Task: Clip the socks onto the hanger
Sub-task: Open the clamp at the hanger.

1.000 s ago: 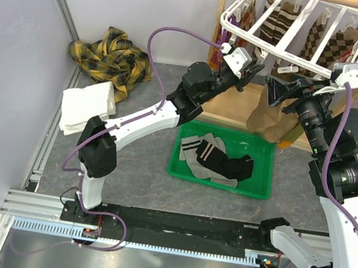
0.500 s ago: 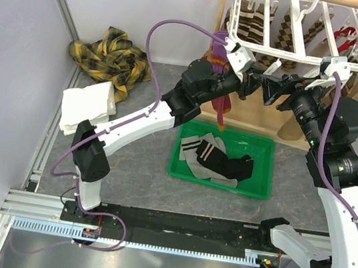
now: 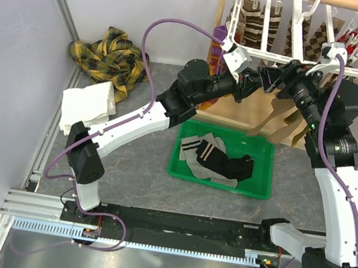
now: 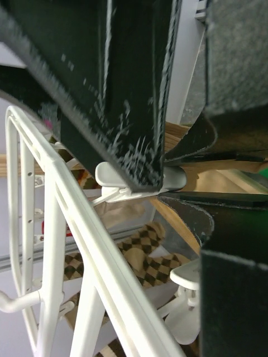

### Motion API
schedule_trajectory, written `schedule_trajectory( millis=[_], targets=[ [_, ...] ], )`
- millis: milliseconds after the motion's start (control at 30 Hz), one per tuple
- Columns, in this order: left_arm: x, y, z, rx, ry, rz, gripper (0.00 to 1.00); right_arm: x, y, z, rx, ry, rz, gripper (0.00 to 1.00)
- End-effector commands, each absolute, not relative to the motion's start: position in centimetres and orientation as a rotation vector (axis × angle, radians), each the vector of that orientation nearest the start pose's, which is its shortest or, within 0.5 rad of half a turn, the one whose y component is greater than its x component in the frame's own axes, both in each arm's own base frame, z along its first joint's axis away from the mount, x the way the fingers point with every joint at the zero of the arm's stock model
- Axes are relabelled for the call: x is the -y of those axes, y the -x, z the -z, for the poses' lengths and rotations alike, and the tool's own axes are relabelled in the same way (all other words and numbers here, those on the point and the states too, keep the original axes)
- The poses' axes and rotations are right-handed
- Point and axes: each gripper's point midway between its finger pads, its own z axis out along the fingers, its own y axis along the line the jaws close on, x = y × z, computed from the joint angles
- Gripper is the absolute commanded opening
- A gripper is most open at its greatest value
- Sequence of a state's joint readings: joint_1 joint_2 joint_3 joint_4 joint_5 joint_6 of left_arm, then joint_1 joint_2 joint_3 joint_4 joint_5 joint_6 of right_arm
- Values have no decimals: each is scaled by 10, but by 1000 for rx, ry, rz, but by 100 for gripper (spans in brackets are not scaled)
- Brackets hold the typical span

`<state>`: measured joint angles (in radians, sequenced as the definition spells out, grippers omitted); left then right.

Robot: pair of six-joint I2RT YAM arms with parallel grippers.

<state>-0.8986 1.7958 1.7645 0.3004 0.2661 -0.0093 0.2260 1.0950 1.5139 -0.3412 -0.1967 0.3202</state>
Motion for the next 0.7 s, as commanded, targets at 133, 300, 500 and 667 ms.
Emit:
schedule_trajectory(
  millis=[133, 300, 500, 667],
  targets=[
    [487, -286, -436, -1151, -884, 1081, 2, -129, -335, -508, -1452, 16, -822, 71],
    [488, -288, -433, -1159, -881, 1090, 2, -128, -341, -504, -1450, -11, -877, 67],
    [488, -287, -431, -1172, -872, 1115, 2, -126, -344, -495, -1460, -25, -890, 58],
    [488, -287, -431, -1187, -859, 1159, 2, -125, -345, -490, -1463, -28, -893, 49]
  ],
)
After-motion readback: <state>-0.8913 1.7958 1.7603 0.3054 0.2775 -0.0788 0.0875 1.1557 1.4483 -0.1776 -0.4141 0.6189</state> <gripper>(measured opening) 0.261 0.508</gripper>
